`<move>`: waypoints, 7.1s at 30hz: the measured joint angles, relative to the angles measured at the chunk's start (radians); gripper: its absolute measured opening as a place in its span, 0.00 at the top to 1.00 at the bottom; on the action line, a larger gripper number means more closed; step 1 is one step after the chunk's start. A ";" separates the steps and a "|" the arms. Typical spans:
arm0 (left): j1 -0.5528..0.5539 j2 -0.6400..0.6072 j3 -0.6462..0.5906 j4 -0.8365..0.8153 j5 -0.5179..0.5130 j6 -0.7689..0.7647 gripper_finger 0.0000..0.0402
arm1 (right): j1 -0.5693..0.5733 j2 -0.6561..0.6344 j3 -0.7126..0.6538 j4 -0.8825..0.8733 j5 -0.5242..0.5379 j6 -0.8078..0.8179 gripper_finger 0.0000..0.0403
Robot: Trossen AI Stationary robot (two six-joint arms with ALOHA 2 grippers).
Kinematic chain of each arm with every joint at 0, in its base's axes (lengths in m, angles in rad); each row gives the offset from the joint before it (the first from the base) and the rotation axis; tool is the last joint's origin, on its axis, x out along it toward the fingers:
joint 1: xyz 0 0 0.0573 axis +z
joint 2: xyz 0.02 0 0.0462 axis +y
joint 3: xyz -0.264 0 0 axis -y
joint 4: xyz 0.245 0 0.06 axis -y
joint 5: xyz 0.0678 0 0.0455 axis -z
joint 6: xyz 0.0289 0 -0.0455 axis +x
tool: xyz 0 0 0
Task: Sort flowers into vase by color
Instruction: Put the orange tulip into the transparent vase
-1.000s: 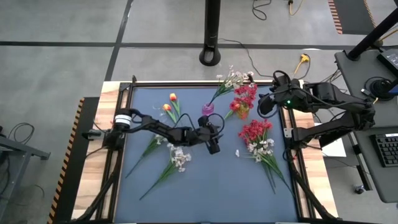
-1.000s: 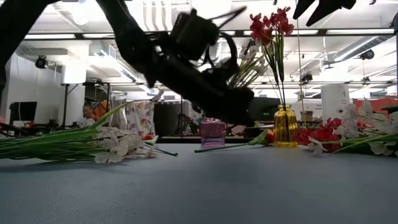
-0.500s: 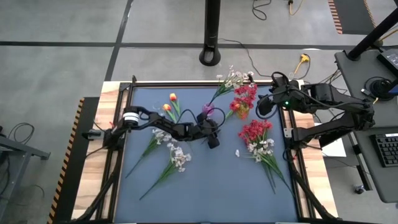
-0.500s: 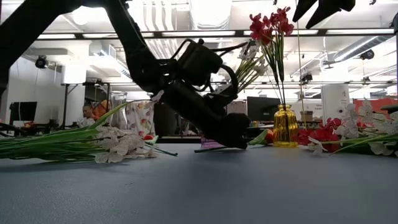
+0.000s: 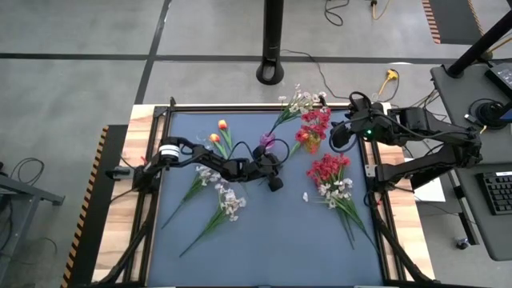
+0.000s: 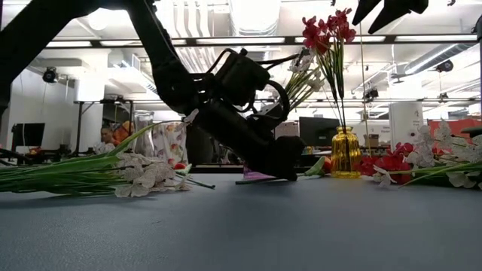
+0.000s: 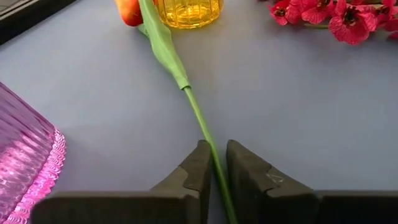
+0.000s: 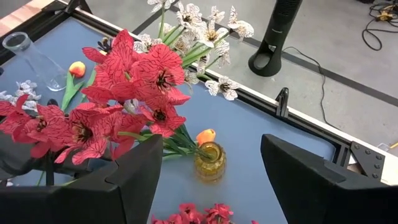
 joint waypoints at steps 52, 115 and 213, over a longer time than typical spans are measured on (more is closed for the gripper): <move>-0.418 -0.727 -0.126 -0.910 -0.114 -0.307 1.00 | 0.090 -0.006 0.015 0.029 -0.032 0.029 0.35; -0.306 -0.494 -0.543 1.080 0.579 0.263 1.00 | 0.748 0.688 0.161 1.056 0.365 -0.730 0.36; -0.214 -0.365 -0.147 0.440 0.410 0.185 0.97 | 0.613 0.521 0.162 0.401 0.102 -0.296 0.96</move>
